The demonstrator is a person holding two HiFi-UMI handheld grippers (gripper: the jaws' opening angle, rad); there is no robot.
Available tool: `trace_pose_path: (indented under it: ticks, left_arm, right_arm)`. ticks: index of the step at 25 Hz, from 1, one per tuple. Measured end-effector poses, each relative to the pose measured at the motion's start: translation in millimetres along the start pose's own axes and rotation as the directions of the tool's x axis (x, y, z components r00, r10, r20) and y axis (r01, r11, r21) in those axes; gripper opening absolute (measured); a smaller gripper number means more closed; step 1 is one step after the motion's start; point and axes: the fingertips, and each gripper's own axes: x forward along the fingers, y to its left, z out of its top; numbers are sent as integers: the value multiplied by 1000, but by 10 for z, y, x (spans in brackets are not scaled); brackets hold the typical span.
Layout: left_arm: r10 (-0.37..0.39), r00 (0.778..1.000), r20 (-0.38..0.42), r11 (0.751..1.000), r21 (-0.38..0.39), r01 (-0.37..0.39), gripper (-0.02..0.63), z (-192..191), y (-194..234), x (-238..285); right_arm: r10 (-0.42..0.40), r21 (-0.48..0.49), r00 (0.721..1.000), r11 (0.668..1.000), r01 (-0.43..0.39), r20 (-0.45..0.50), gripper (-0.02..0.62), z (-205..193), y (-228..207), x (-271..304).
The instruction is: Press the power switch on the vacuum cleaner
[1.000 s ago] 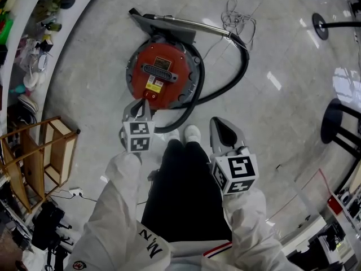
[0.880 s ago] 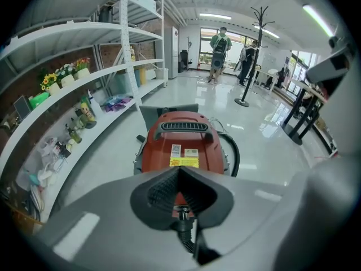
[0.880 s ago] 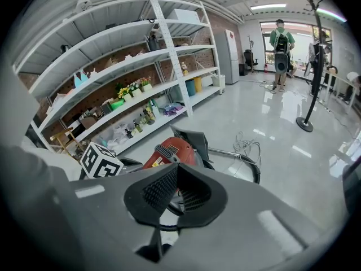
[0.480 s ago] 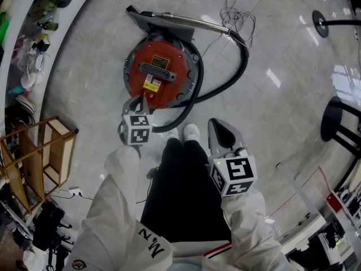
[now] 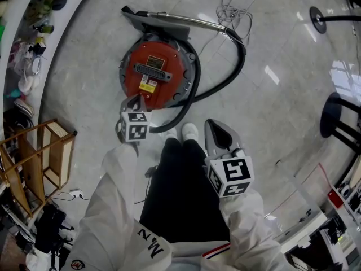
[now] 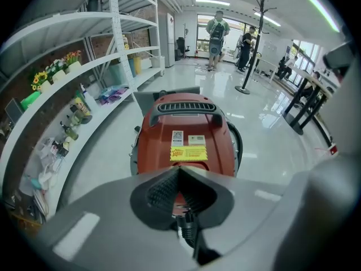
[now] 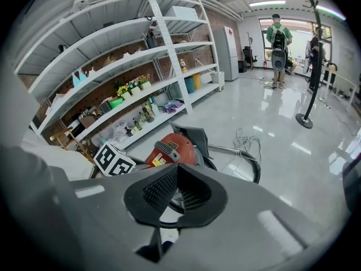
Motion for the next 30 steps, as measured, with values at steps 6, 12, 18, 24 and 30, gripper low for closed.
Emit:
trace_pose_path:
  ticks: [6, 12, 18, 24, 30]
  left_arm:
    - [-3, 1000, -5, 1000, -1, 3, 0, -15, 2, 14]
    - [-3, 1000, -2, 999, -35, 3, 0, -5, 20, 25]
    - [5, 1000, -4, 999, -37, -5, 0, -21, 15, 20]
    - [7, 1000, 1, 999, -37, -7, 0, -13, 24, 24]
    - [16, 1000, -4, 999, -37, -16, 0, -11, 30, 23]
  right_arm:
    - [-3, 4, 1000, 1000, 3, -6, 0, -28, -19, 20]
    - [12, 6, 1000, 1000, -12, 0, 0, -15, 13, 39]
    - [17, 9, 1000, 1000, -17, -1, 0, -29, 13, 52]
    - [15, 11, 1000, 1000, -15, -10, 0, -41, 5, 71]
    - [20, 13, 1000, 1000, -20, -12, 0, -36, 2, 80]
